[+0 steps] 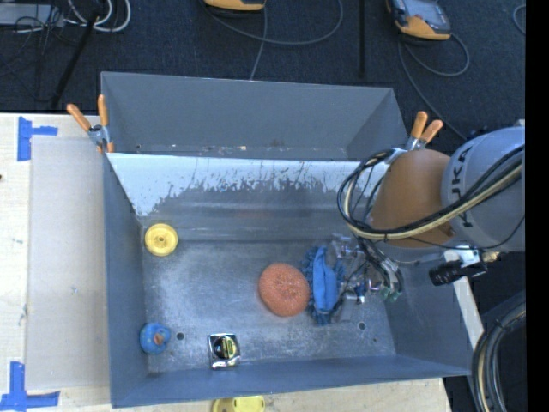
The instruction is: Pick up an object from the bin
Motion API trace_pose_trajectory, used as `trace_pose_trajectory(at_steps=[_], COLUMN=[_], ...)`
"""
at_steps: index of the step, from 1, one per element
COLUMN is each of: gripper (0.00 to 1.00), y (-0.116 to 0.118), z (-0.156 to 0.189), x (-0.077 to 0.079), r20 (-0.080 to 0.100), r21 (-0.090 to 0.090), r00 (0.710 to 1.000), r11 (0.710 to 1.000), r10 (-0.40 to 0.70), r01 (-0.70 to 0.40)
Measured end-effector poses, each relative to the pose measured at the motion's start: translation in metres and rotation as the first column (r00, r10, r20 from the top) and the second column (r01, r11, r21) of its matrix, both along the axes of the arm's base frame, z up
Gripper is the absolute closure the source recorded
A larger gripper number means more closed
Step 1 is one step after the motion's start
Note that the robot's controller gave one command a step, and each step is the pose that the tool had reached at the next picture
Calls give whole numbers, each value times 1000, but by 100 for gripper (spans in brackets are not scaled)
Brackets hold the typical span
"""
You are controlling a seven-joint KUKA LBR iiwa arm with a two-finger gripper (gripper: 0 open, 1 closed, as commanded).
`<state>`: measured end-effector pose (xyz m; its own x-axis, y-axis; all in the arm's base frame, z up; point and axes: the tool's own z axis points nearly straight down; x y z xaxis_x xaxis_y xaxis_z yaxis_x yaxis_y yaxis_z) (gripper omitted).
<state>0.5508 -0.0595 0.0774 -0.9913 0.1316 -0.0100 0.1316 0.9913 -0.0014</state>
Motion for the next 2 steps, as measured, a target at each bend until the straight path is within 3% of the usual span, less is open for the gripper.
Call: trace_pose_trajectory(at_steps=[1, 2], gripper=[100, 100], y=[38, 35], z=[-1, -1], x=[-8, -7], r20=[8, 8], r21=[0, 2], r00=[993, 989], r11=[993, 989], r10=[117, 150], r01=[-117, -150])
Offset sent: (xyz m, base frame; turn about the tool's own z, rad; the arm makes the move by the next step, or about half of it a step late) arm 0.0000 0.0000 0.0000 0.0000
